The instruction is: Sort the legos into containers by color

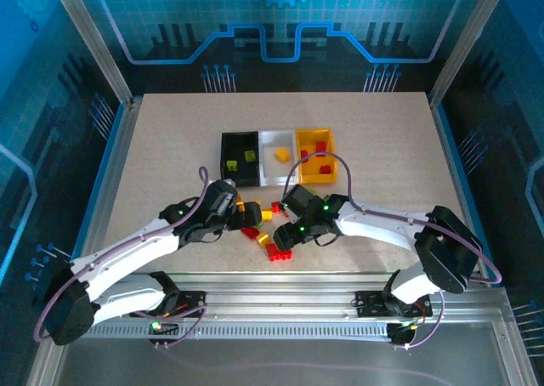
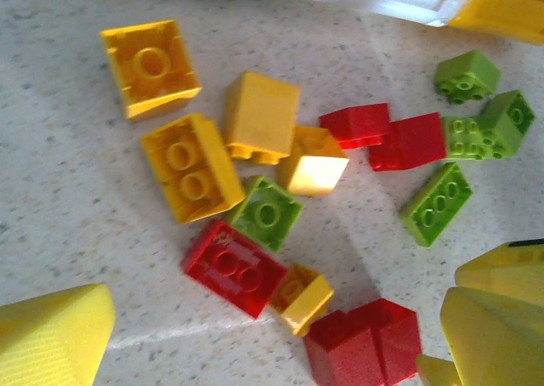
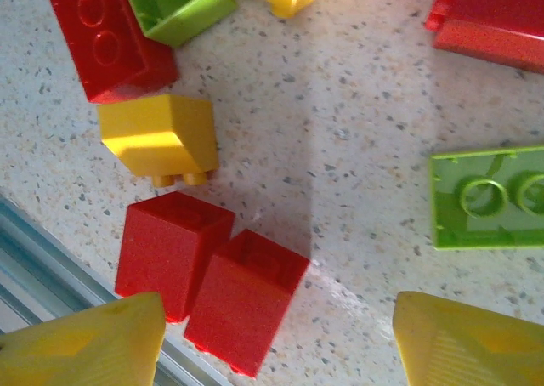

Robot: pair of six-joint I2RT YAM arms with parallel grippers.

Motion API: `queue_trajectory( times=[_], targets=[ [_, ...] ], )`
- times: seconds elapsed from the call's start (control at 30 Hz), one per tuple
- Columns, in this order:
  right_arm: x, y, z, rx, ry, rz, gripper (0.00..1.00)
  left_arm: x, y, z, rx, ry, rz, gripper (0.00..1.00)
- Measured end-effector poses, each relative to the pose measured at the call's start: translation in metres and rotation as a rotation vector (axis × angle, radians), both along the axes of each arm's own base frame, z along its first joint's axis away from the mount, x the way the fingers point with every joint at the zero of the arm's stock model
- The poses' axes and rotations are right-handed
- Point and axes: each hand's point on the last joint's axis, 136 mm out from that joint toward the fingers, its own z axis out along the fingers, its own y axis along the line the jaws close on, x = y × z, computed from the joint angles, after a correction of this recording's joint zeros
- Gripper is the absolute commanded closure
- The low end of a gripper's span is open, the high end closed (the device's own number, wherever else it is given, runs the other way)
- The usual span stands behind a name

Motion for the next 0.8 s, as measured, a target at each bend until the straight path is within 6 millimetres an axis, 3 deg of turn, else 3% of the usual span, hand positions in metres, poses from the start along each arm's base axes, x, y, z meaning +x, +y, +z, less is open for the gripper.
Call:
queue_trajectory(
  times=[0.3,0.47,0.67,0.8],
  targets=[
    [-0.013,0.006,-0.023,-0.059,0.044,0.051,0.30,-0.001,0.013,0.002,0.018,-0.021,0.053,0.01],
    [-0.013,0.005,-0.023,-0.062,0.047,0.037,0.34,0.000,0.014,0.002,0.021,-0.024,0.065,0.01],
    [-0.016,-0.016,-0.025,-0.108,0.039,-0.014,0.40,-0.001,0.015,0.000,0.025,-0.020,0.065,0.01],
    [-0.019,-0.035,-0.026,-0.135,0.041,-0.051,0.35,-0.001,0.015,0.001,0.024,-0.022,0.065,0.01]
  ],
)
